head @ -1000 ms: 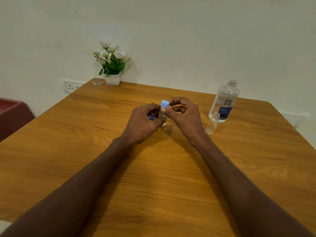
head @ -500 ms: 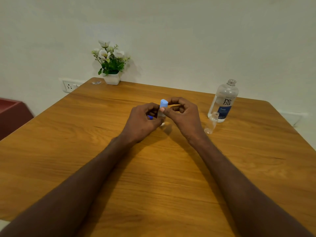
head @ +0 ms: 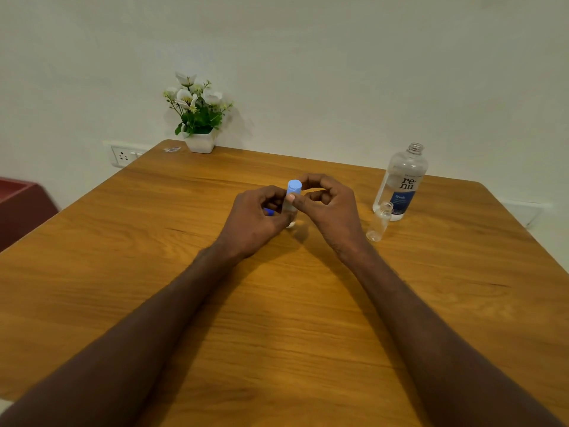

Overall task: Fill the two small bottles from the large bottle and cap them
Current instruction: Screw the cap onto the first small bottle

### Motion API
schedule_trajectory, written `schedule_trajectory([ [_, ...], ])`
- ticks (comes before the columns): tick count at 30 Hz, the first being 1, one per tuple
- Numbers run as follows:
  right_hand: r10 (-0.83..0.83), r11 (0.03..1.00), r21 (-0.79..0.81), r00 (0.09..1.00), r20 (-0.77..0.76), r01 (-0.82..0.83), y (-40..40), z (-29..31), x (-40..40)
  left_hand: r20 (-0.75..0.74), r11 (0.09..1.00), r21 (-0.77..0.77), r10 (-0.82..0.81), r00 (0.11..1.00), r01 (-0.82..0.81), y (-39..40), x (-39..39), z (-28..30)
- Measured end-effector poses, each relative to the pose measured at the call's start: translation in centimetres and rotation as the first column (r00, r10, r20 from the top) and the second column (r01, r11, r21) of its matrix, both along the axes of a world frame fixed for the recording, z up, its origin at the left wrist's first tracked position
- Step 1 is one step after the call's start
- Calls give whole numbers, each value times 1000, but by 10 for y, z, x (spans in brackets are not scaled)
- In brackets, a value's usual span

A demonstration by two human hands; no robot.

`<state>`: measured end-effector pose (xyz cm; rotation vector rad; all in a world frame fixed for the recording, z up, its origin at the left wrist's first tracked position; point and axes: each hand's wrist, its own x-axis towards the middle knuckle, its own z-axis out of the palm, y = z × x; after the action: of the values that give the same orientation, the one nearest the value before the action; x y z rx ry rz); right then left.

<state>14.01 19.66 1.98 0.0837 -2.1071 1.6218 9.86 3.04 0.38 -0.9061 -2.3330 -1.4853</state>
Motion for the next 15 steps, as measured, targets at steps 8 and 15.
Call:
schedule_trajectory([
  [8,-8,1000,22,1000,1,8,-1,0,1,-4,1000,10,-1,1000,1,0,-1,-1],
  [15,-7,1000,28,1000,11,7,-1,0,1,-9,1000,12,5,1000,-4,-1,-3,-3],
])
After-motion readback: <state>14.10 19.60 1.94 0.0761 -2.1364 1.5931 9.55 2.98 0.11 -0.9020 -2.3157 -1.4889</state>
